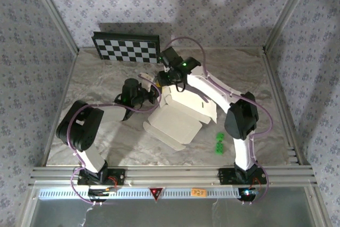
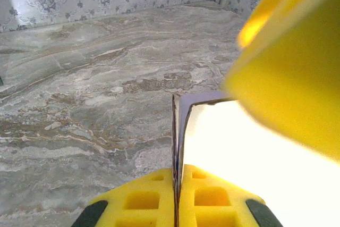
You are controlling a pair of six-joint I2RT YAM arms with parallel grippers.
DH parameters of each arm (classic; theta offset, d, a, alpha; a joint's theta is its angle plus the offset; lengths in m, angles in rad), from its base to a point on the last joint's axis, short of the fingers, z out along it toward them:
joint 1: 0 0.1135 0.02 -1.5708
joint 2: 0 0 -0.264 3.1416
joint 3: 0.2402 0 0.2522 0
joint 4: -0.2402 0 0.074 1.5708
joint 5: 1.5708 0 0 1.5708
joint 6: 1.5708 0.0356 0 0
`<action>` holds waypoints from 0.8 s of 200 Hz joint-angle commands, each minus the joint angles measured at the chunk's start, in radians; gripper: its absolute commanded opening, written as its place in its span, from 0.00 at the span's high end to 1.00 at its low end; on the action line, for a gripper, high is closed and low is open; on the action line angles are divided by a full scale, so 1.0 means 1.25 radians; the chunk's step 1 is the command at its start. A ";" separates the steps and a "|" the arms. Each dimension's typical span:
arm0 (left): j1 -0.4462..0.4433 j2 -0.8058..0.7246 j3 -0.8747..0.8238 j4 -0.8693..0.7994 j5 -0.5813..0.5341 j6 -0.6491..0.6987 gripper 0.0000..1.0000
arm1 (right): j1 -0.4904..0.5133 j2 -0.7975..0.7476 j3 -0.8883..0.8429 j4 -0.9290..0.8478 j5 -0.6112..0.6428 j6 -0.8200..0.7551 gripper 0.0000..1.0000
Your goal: Fold the paper box
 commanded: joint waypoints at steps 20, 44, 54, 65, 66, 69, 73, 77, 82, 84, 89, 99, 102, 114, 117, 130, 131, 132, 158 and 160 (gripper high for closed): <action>-0.002 -0.025 0.046 -0.115 -0.008 0.079 0.94 | -0.004 -0.137 -0.028 -0.010 -0.053 -0.001 0.47; -0.002 -0.039 0.069 -0.170 -0.004 0.134 0.94 | -0.053 -0.193 -0.083 -0.017 -0.058 -0.010 0.46; 0.000 -0.046 0.082 -0.199 -0.002 0.162 0.94 | -0.087 -0.210 -0.119 -0.014 -0.085 -0.013 0.46; -0.001 -0.052 0.103 -0.242 0.011 0.203 0.95 | -0.130 -0.221 -0.158 -0.014 -0.144 -0.020 0.46; 0.000 -0.053 0.104 -0.246 0.013 0.206 0.95 | -0.134 -0.221 -0.162 -0.014 -0.150 -0.021 0.46; 0.001 -0.055 0.111 -0.258 0.021 0.215 0.94 | -0.146 -0.223 -0.172 -0.014 -0.165 -0.025 0.46; 0.002 -0.056 0.122 -0.275 0.033 0.226 0.94 | -0.161 -0.225 -0.187 -0.013 -0.190 -0.031 0.46; 0.004 -0.057 0.131 -0.292 0.045 0.237 0.94 | -0.173 -0.229 -0.205 -0.010 -0.213 -0.036 0.46; 0.007 -0.056 0.143 -0.309 0.062 0.247 0.94 | -0.190 -0.231 -0.224 -0.007 -0.241 -0.041 0.46; 0.008 -0.056 0.147 -0.317 0.069 0.251 0.94 | -0.196 -0.232 -0.232 -0.006 -0.251 -0.042 0.46; 0.009 -0.054 0.160 -0.335 0.086 0.261 0.94 | -0.211 -0.236 -0.251 0.001 -0.282 -0.047 0.46; 0.011 -0.048 0.181 -0.362 0.103 0.273 0.94 | -0.234 -0.242 -0.286 0.019 -0.355 -0.075 0.46; 0.011 -0.046 0.184 -0.366 0.105 0.278 0.94 | -0.240 -0.245 -0.300 0.030 -0.373 -0.079 0.46; 0.011 -0.036 0.192 -0.368 0.112 0.285 0.93 | -0.258 -0.250 -0.341 0.071 -0.434 -0.077 0.46; 0.012 -0.033 0.194 -0.368 0.113 0.286 0.93 | -0.261 -0.250 -0.349 0.079 -0.449 -0.076 0.45; 0.013 -0.019 0.203 -0.370 0.118 0.288 0.93 | -0.267 -0.238 -0.368 0.094 -0.500 -0.081 0.43; 0.013 -0.018 0.203 -0.370 0.118 0.287 0.92 | -0.268 -0.237 -0.369 0.094 -0.503 -0.081 0.43; 0.013 -0.017 0.204 -0.369 0.119 0.286 0.92 | -0.268 -0.236 -0.369 0.094 -0.505 -0.082 0.43; 0.013 -0.002 0.201 -0.351 0.121 0.269 0.92 | -0.267 -0.211 -0.384 0.092 -0.565 -0.085 0.41; 0.013 -0.003 0.199 -0.347 0.120 0.267 0.92 | -0.267 -0.211 -0.386 0.093 -0.570 -0.084 0.41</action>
